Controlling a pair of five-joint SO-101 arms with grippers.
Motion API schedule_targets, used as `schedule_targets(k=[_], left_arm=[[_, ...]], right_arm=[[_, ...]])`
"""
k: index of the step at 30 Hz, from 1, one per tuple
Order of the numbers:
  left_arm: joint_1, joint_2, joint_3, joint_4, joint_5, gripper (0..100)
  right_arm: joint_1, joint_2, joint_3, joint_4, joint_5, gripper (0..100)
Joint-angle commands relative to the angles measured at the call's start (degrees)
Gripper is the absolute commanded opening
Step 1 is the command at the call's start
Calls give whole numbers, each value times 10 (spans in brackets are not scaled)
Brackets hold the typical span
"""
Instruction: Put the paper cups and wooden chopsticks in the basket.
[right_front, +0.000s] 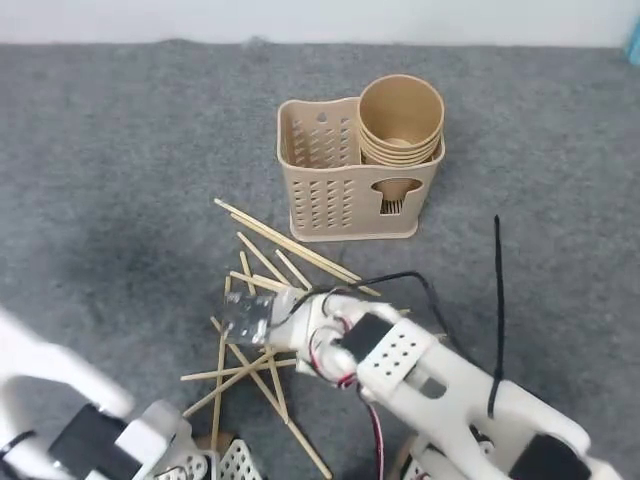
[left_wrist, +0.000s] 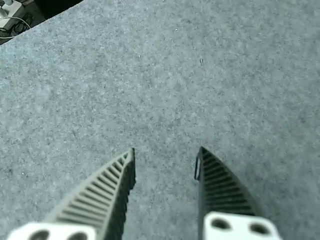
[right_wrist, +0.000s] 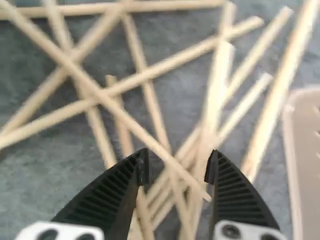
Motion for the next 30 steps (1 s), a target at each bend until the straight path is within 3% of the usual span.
schedule_targets(k=[1, 7, 13, 18, 23, 28, 30], left_arm=[[-4, -24, -1, -24, -4, 185], [-2, -28, 47, -78, -4, 185], [-4, -26, 72, -109, -2, 185], [-12, -27, 68, -118, -2, 185], [-47, -25, 68, -167, -1, 185], [-62, -24, 68, -170, -1, 185], [-63, -24, 70, -170, -1, 185]], right_arm=[[-40, -6, -4, 25, 13, 195], [-93, -6, -4, 15, 25, 195], [-94, 7, -4, -28, 21, 195], [-95, 102, -11, -94, 23, 192], [-91, 154, -69, -56, 21, 184], [-91, 128, -74, -49, 22, 2], [-82, 91, -70, -33, 22, 23]])
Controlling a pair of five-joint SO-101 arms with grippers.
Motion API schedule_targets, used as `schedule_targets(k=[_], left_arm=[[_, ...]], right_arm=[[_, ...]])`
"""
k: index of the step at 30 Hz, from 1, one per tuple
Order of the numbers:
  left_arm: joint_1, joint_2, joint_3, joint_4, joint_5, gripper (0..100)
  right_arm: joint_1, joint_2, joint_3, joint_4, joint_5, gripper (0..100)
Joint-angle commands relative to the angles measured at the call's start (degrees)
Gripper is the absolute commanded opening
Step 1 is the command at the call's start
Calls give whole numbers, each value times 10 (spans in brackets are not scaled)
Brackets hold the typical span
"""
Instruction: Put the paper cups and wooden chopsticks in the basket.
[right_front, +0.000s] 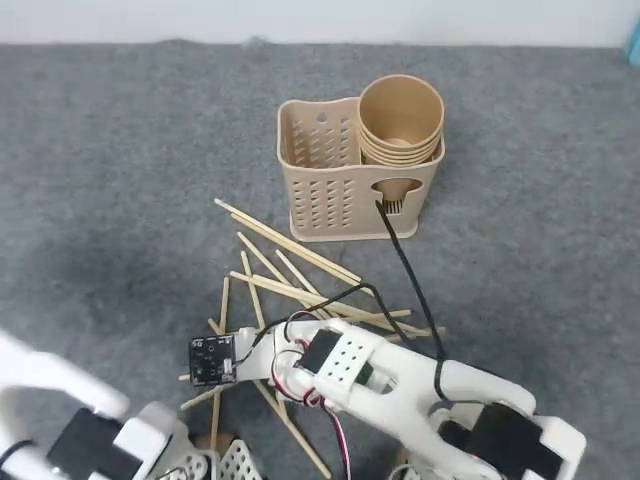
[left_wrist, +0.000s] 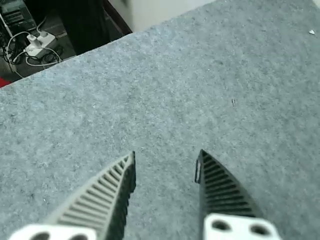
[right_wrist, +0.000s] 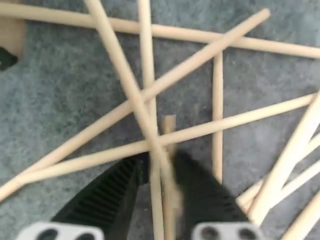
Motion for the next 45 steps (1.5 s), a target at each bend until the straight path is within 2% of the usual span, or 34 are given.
schedule_targets(k=[1, 6, 9, 15, 18, 23, 26, 29, 37, 41, 45], left_arm=[[-5, -24, -4, -12, 0, 185], [3, -27, 12, -9, 1, 185], [27, -27, 22, 33, 1, 185], [124, -28, 112, 91, 17, 184], [182, -28, 195, 44, 41, 184], [280, -31, 353, -107, 81, 184], [283, -64, 365, -105, 83, 184], [293, -98, 406, -148, 84, 184], [295, -195, 476, -188, 84, 184], [313, -227, 502, -200, 82, 184], [313, -235, 506, -200, 82, 184]], right_arm=[[14, -80, -26, 36, 8, 21], [70, -192, -26, 95, 7, 8], [97, -248, -26, 127, 7, 8], [162, -328, -29, 152, 8, 8], [200, -358, -30, 147, 8, 8], [217, -436, -28, 153, 8, 8], [214, -487, -27, 153, 6, 8], [216, -527, -31, 146, 6, 8], [218, -573, -30, 32, 1, 8], [222, -572, -30, -78, -76, 8], [256, -550, -30, -178, -153, 8]])
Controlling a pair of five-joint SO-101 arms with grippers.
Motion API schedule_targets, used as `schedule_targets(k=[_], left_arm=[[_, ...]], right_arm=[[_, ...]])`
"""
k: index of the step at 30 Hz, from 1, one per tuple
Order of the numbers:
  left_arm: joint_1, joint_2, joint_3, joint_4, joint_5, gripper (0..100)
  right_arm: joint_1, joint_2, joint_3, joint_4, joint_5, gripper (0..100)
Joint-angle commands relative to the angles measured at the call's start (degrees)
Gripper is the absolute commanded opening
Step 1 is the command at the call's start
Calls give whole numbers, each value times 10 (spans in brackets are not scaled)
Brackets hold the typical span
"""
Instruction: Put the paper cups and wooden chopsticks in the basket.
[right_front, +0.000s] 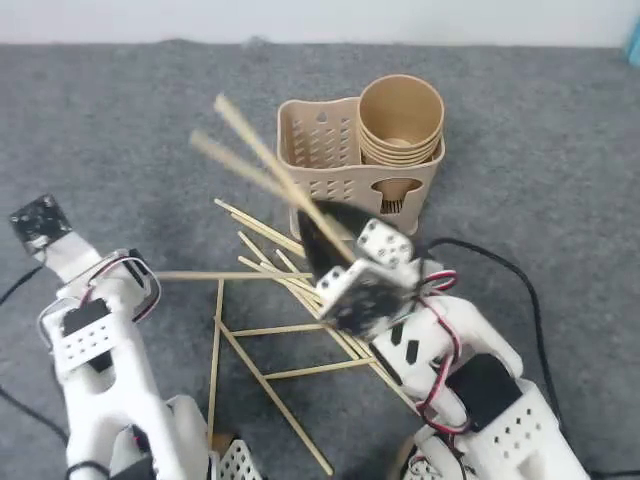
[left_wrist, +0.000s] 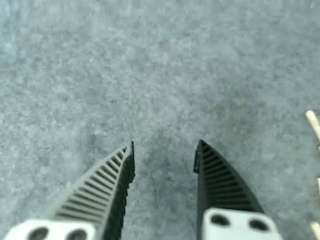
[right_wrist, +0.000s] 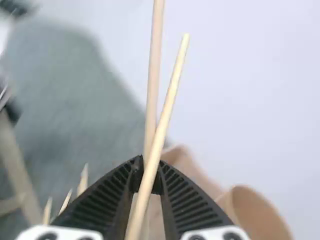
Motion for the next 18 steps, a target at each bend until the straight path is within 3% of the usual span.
schedule_targets(k=[1, 10, 14, 18], left_arm=[[5, -25, 0, -13, 4, 184], [6, -25, 0, -14, 4, 184], [7, -25, 0, -14, 4, 184], [7, -25, 0, -15, 4, 184]], right_arm=[[43, 22, -30, -95, -67, 8], [117, 203, -58, -327, -200, 8], [133, 294, -149, -339, -256, 8], [135, 383, -234, -340, -264, 8]])
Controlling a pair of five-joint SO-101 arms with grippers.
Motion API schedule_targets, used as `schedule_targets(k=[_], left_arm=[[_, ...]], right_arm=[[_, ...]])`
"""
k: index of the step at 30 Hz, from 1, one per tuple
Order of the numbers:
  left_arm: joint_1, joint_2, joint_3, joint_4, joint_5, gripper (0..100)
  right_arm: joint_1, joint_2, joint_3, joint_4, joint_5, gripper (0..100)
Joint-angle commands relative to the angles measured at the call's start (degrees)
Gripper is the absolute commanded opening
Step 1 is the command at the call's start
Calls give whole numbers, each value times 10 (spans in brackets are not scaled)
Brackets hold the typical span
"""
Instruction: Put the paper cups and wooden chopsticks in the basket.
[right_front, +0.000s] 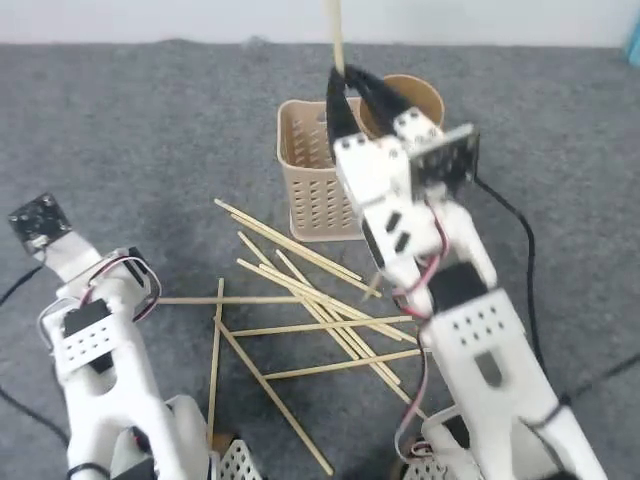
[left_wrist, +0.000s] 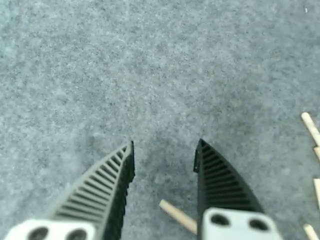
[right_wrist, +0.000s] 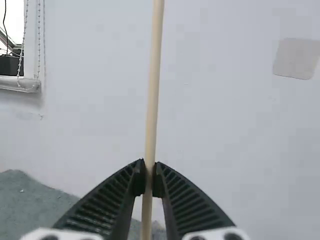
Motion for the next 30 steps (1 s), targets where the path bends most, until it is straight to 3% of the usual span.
schedule_targets(k=[1, 10, 16, 22, 30], left_arm=[[4, -18, -1, -13, 4, 184], [22, -18, -1, -14, 3, 184], [23, -18, -1, -14, 3, 184], [23, -18, -1, -14, 3, 184], [23, -18, -1, -14, 3, 184]], right_arm=[[7, 66, -97, -16, -13, 8], [7, 161, -120, -17, -46, 20], [7, 158, -92, -16, -69, 217], [10, 117, -91, -4, -70, 145], [7, -118, -95, 320, -69, 138]])
